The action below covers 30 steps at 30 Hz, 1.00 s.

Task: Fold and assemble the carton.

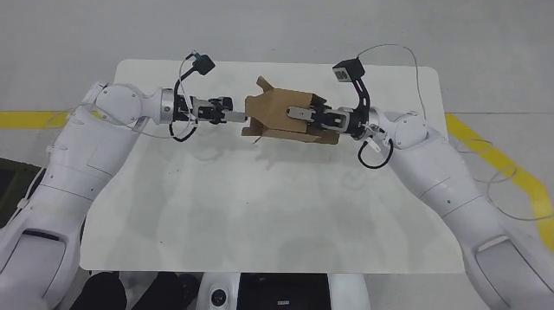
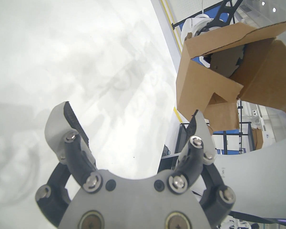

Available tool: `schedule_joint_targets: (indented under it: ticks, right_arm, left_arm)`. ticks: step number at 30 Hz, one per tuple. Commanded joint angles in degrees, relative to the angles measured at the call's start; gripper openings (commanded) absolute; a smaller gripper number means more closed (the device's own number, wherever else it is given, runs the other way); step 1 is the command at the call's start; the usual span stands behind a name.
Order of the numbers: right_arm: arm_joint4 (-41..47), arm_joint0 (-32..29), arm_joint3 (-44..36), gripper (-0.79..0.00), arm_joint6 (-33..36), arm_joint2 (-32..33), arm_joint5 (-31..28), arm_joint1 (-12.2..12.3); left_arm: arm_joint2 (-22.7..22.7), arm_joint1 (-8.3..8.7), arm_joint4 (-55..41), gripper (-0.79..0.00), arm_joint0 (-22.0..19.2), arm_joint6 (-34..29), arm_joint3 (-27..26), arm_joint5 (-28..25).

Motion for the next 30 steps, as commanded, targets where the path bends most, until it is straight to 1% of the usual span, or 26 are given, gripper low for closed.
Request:
schedule_joint_targets:
  ticks: [1,7,15,30]
  right_arm:
    - [0.17,0.19,0.02,-0.785,0.03,-0.46,0.02,-0.26]
    - [0.73,0.96,0.03,-0.785,0.12,-2.26,0.12,-1.27]
    - [1.62,1.66,0.72,-0.785,0.33,-4.09,0.33,-2.36]
    - [2.86,1.90,0.88,-0.785,1.56,-5.69,1.56,-3.23]
  left_arm:
    - [-0.03,-0.02,-0.49,0.000,0.16,-0.74,-0.62,-0.07]
    - [-0.19,-0.12,-2.46,0.000,0.54,-2.62,-1.15,0.33]
    - [-0.75,-0.31,-4.87,0.000,0.23,-4.22,-0.28,0.79]
    - [-1.23,-0.69,-5.60,0.000,-0.07,-5.16,0.77,0.77]
